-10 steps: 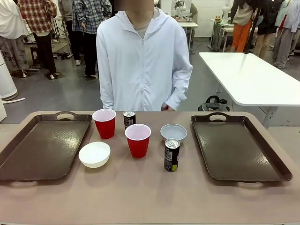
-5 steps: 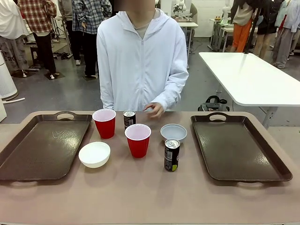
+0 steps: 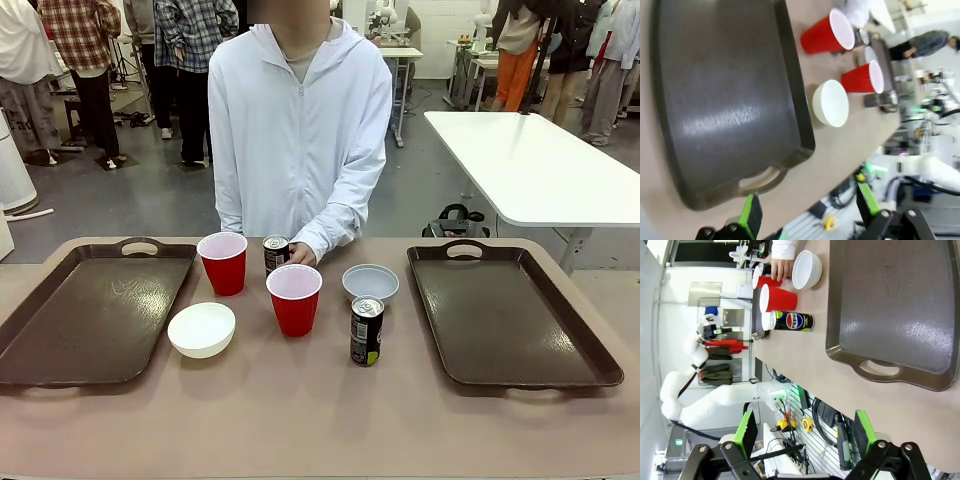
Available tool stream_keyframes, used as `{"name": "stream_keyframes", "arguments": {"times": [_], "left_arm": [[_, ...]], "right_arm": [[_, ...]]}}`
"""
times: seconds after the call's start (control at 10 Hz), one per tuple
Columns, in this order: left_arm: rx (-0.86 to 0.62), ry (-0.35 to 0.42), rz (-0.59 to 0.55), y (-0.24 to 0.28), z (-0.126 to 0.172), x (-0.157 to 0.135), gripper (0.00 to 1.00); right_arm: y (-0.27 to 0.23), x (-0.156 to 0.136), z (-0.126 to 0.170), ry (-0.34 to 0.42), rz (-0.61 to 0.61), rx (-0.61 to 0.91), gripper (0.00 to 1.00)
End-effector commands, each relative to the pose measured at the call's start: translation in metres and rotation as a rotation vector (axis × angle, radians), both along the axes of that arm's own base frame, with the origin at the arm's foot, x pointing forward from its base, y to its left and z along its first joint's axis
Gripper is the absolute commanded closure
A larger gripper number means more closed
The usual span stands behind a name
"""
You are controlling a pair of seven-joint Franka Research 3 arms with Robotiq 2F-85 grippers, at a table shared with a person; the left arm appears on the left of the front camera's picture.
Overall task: Prepare tableware on both trays.
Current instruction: Pick up a Picnic Bowl from the table and place it on a Handle tray.
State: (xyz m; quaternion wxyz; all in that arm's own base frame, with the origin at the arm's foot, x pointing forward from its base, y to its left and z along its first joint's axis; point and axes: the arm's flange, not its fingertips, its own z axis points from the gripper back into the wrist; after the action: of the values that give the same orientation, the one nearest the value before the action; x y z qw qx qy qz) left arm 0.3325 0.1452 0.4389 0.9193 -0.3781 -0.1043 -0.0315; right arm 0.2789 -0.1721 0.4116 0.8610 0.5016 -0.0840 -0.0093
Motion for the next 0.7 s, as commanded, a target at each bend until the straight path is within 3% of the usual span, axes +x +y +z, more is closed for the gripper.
{"name": "stream_keyframes", "arguments": {"times": [0.0, 0.3, 0.6], "left_arm": [[0.254, -0.035, -0.012, -0.079, 0.023, -0.011, 0.0], [0.558, -0.058, -0.092, -0.2, 0.034, -0.027, 0.0], [0.773, -0.103, -0.16, -0.29, -0.001, -0.041, 0.0]], "right_arm": [[-0.001, 0.0, -0.001, -0.002, -0.001, 0.01, 0.0], [-0.001, 0.0, -0.001, -0.002, -0.001, 0.01, 0.0], [-0.001, 0.0, -0.001, -0.002, -0.001, 0.01, 0.0]]}}
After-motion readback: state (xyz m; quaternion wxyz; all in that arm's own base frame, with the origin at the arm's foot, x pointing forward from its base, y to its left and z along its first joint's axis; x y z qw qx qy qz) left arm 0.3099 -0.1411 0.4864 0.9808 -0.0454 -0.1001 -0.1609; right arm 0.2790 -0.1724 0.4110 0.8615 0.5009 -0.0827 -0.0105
